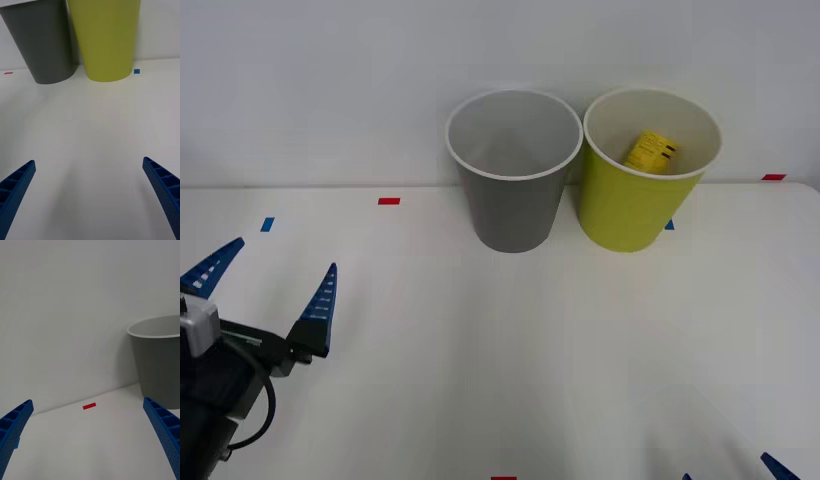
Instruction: Put cans in the gray bin and PET bottles in the light green bin.
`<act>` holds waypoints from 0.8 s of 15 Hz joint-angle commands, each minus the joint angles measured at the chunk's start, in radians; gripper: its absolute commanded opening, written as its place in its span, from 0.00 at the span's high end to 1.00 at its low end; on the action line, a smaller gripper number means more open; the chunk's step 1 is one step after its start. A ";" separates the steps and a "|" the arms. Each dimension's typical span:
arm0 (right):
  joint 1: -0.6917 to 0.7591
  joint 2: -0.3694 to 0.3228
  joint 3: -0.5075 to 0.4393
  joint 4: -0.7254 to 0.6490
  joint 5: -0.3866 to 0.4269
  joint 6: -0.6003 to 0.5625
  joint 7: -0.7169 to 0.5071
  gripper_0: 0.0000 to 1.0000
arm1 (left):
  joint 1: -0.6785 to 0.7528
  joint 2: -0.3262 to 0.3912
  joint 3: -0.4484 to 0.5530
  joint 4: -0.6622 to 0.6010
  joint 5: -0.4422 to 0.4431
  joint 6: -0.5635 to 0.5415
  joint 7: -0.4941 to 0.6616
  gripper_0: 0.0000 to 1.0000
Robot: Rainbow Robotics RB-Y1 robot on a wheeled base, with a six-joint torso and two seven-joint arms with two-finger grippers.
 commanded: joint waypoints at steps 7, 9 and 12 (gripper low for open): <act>0.000 0.000 0.000 0.000 0.000 0.000 0.000 0.01 | 0.288 0.032 -0.147 0.178 -0.038 -0.391 0.024 0.00; 0.000 0.000 0.000 0.000 0.000 0.000 0.000 0.01 | 0.326 0.002 -0.161 0.254 -0.054 -0.475 0.017 0.00; 0.000 0.000 0.000 0.000 0.000 0.000 0.000 0.01 | 0.351 -0.086 -0.164 0.339 -0.067 -0.513 -0.004 0.00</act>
